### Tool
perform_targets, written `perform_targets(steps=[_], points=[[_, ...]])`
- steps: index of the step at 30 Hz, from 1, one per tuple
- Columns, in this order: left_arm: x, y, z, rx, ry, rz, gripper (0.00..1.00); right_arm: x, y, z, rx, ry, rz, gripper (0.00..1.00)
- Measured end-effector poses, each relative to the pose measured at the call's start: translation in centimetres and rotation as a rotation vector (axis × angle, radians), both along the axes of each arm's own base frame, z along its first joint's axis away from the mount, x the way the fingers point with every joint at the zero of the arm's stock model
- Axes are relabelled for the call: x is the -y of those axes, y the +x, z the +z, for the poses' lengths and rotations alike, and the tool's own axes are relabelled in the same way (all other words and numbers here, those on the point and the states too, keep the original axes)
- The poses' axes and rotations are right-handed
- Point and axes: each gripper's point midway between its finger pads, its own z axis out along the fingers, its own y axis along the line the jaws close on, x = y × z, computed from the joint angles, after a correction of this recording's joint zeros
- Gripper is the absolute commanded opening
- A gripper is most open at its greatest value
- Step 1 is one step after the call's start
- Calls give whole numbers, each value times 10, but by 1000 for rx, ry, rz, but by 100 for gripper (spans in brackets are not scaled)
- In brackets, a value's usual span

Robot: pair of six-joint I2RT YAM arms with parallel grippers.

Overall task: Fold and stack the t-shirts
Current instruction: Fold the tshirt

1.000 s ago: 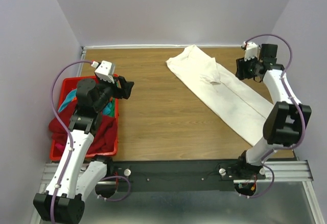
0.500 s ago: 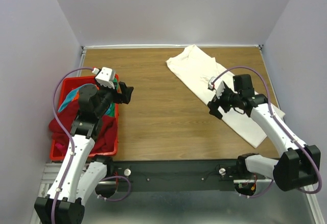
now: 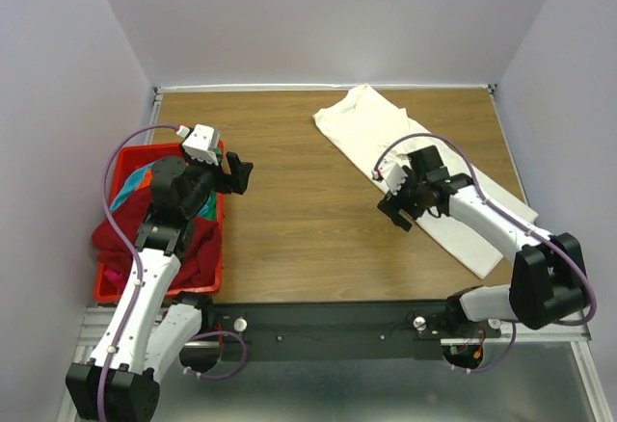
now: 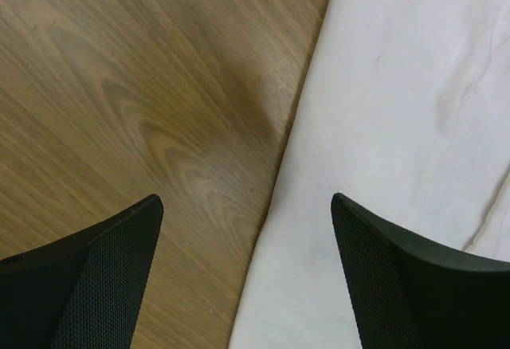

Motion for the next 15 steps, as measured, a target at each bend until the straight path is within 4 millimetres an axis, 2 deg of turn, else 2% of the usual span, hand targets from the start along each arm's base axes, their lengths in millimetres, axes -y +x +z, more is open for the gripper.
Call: perform_targets(steps=[2,5,7,9,11,14,15], points=[[0,0,0,1,0,0,87,-3,2,-5,5,-38,2,76],[0,0,1,3,0,0,87,-3,7,-17,3,-98,-21,68],[0,0,1,6,-1,0,87,0,9,-28,-9,-144,-42,61],[0,0,2,7,-1,0,87,6,12,-41,-23,-196,-67,49],[0,0,2,7,-1,0,87,11,15,-49,-31,-232,-86,44],[0,1,2,7,-1,0,87,16,22,-52,-19,-266,-112,38],[0,1,2,7,-1,0,87,17,26,-52,-9,-278,-122,33]])
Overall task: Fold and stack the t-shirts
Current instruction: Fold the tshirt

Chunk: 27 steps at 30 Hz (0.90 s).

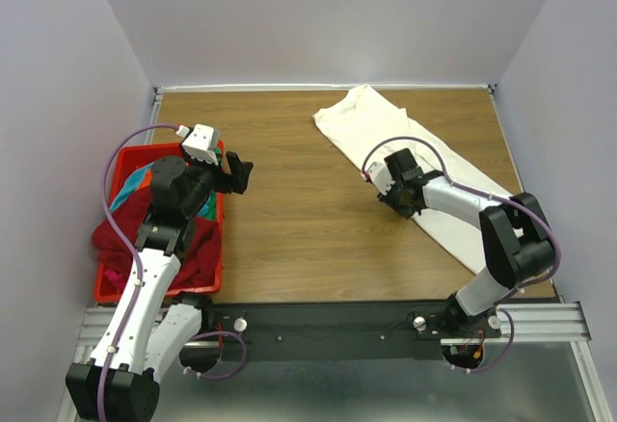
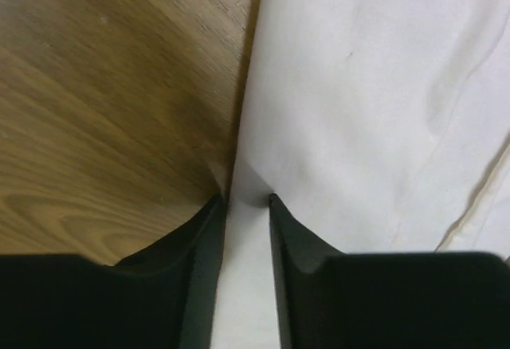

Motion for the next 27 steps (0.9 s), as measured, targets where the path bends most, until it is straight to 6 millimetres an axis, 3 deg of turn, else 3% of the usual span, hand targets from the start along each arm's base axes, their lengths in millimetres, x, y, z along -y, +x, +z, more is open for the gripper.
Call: perform_targets(steps=[5,10,13,15,20,22,26,27], points=[[0,0,0,0,0,0,87,3,7,-5,9,-35,-11,0],[0,0,0,0,0,-1,87,-2,6,-5,5,-47,5,1],[0,0,0,1,0,-1,87,-20,5,-4,-23,-35,47,0],[0,0,0,0,0,-1,87,-40,5,-4,-48,-19,87,0],[0,0,0,1,0,-1,87,-129,-3,-5,-106,53,259,1],[0,0,0,1,0,-1,87,-169,-9,-3,-141,93,321,6],[0,0,0,1,0,0,87,-234,-19,1,-222,191,405,25],[0,0,0,1,0,0,87,-242,-22,3,-242,202,416,29]])
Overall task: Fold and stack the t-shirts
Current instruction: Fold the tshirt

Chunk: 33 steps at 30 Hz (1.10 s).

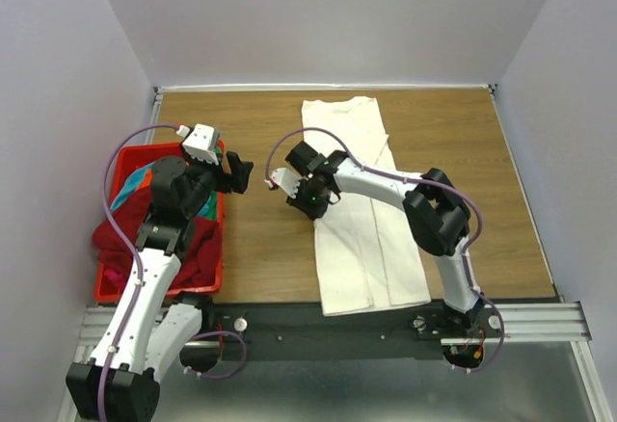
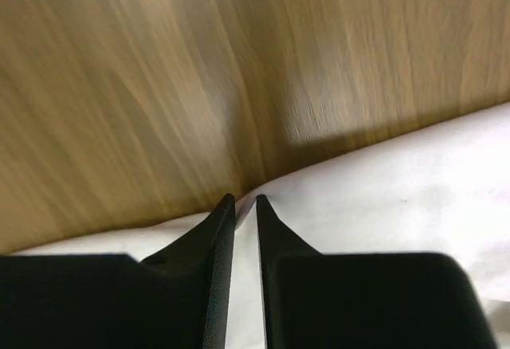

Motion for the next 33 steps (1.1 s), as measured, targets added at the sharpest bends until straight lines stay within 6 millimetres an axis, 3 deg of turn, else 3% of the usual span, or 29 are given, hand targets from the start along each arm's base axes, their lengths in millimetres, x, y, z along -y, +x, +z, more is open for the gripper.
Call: perform_targets(steps=[2,5,7,8,12,14,17,18,21,25,30,33], points=[[0,0,0,0,0,0,88,-21,-1,12,-32,53,22,40],[0,0,0,1,1,-1,94,-26,-6,31,-47,91,41,58],[2,-1,1,5,-1,-10,98,-20,-11,45,-49,112,50,79],[2,-1,2,7,-4,-15,98,-11,-16,55,-49,123,60,99],[16,-5,2,21,-31,-95,95,31,-33,87,-47,179,66,100],[27,-7,-3,13,-49,-159,90,56,-27,102,-27,231,31,100],[50,-9,-18,-45,-78,-281,81,110,-19,112,21,282,-40,100],[60,-12,-25,-72,-82,-323,81,120,-22,111,34,287,-41,100],[104,-31,-42,-172,-62,-481,79,139,-68,106,61,317,88,100],[164,-70,-42,-243,11,-671,78,162,-119,91,102,318,249,100],[193,-110,-48,-323,73,-759,78,176,-148,60,7,275,374,100],[203,-134,-68,-414,121,-782,78,181,-164,49,-45,260,430,99]])
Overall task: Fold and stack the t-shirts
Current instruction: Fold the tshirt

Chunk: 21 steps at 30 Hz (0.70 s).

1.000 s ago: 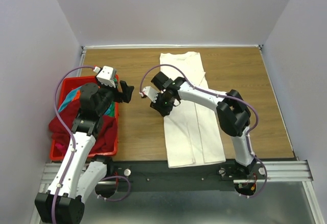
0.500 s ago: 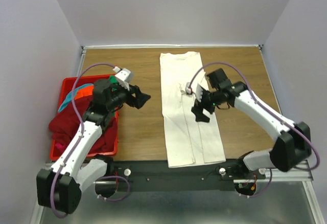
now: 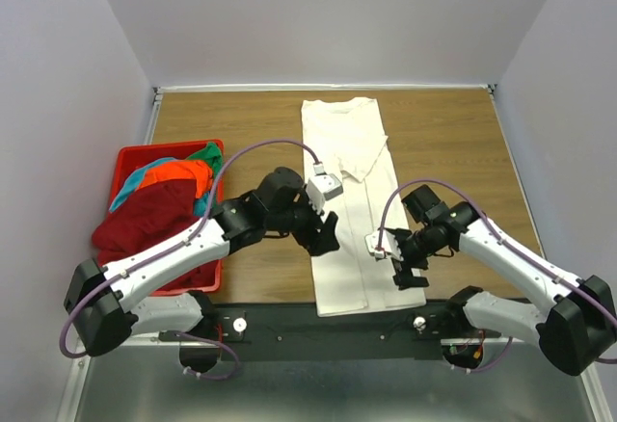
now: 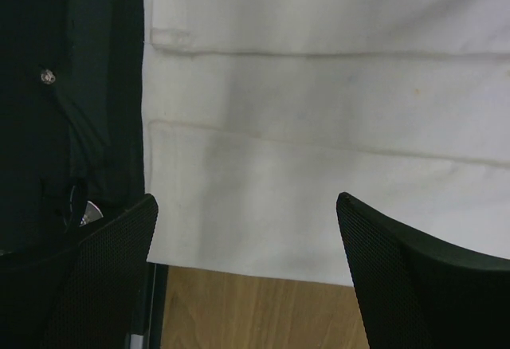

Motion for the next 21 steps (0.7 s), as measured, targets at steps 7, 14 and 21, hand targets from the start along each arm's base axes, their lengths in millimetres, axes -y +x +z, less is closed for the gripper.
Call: perform_targets(steps=[7,14,21], points=[[-10,-51,-61,-184,182,29,78,5,-3,-9,25,-25,-42,100],[-26,-13,-84,-275,230,320,75,23,70,10,161,34,-452,100],[-72,124,-98,-341,117,699,61,78,166,17,78,81,-985,100]])
